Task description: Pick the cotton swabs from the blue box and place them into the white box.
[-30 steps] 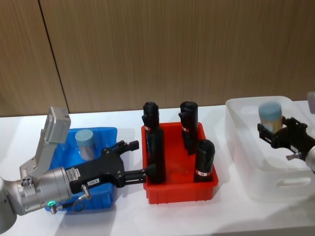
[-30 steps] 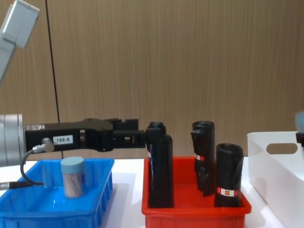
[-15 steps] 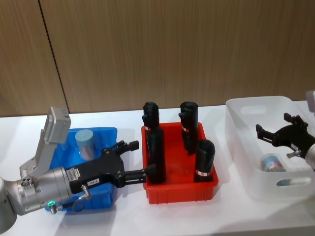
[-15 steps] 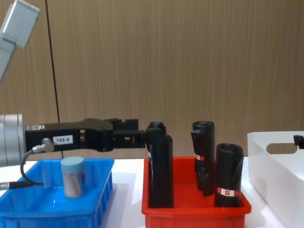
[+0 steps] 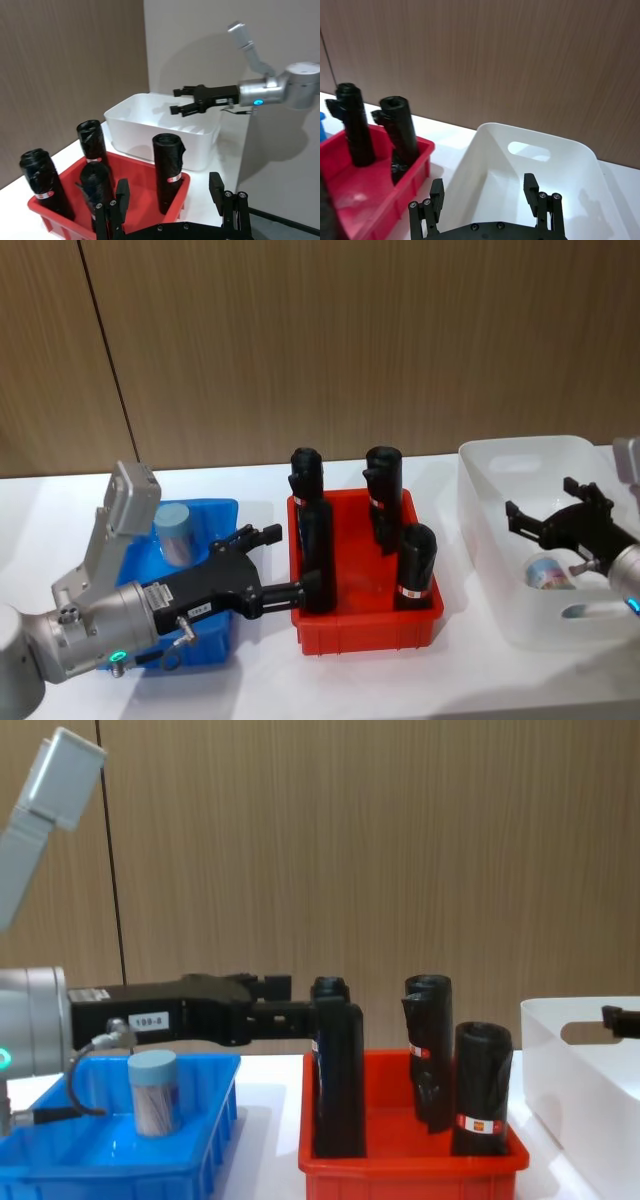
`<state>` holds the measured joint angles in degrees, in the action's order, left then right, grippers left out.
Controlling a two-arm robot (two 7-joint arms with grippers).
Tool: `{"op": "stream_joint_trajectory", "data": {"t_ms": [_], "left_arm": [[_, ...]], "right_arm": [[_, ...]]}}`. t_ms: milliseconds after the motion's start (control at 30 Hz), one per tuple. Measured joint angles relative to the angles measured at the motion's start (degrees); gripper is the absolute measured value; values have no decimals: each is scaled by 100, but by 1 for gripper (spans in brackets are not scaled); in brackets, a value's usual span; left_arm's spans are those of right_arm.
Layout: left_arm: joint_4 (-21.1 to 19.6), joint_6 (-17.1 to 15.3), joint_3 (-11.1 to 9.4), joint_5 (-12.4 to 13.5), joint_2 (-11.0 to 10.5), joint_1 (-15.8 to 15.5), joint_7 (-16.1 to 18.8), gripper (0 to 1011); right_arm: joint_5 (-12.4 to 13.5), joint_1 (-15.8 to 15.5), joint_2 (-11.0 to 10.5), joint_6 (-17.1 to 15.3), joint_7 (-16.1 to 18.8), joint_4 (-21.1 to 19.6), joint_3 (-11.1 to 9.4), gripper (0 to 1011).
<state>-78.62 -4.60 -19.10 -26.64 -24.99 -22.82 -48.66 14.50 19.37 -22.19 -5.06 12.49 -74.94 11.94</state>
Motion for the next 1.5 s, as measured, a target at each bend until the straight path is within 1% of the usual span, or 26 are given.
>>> {"op": "stream_joint_trajectory", "data": {"t_ms": [100,200,233,400,433,467,533,600,700,800,833,967,1000,1033,1067,1133,1167,1200,1267,1500], "left_arm": [[-69,17,-33,74,14,43,226,1004],[-138,34,-65,143,29,85,451,1004],[-155,38,-73,162,33,95,514,1004],[-295,77,-142,307,64,186,967,1004],[-295,77,-142,307,64,186,967,1004],[-332,86,-158,345,72,208,1083,1004],[-384,101,-183,400,84,241,1257,1004],[-418,110,-200,435,91,263,1372,1004],[-486,129,-232,505,106,305,1596,1004],[-557,147,-265,576,120,351,1826,1004],[-575,152,-273,594,124,363,1882,1004],[-658,176,-315,683,142,416,2160,1004],[-694,184,-333,718,149,437,2278,1004],[-712,189,-341,738,153,447,2339,1004],[-731,194,-350,757,156,458,2395,1004],[-797,211,-382,827,170,503,2615,1004],[-797,211,-382,827,170,503,2615,1004],[-833,220,-400,863,177,528,2733,1004],[-868,228,-416,900,185,551,2850,1004],[-1042,273,-497,1078,221,659,3416,1004]], "right_arm": [[17,-218,32,34,-95,-284,13,1002],[32,-340,49,52,-146,-438,18,1002],[47,-426,61,66,-181,-554,22,1002],[69,-718,103,112,-307,-936,37,1002],[76,-762,109,119,-328,-992,39,1002],[88,-849,122,132,-363,-1106,43,1002],[93,-893,128,140,-384,-1161,45,1002],[105,-1062,153,169,-456,-1384,54,1001],[117,-1189,172,187,-512,-1547,60,1002],[141,-1392,201,220,-599,-1811,69,1002],[141,-1392,201,220,-599,-1811,69,1001],[162,-1640,235,260,-703,-2134,83,1002],[172,-1713,246,270,-734,-2232,87,1002],[172,-1713,246,270,-734,-2232,87,1002],[182,-1786,255,281,-768,-2327,90,1002],[189,-1880,269,295,-807,-2447,94,1002],[191,-1904,272,299,-819,-2483,96,1002],[192,-1926,275,302,-831,-2514,97,1002],[196,-1981,283,309,-851,-2580,100,1002],[199,-2022,288,315,-871,-2630,102,1002]]}}
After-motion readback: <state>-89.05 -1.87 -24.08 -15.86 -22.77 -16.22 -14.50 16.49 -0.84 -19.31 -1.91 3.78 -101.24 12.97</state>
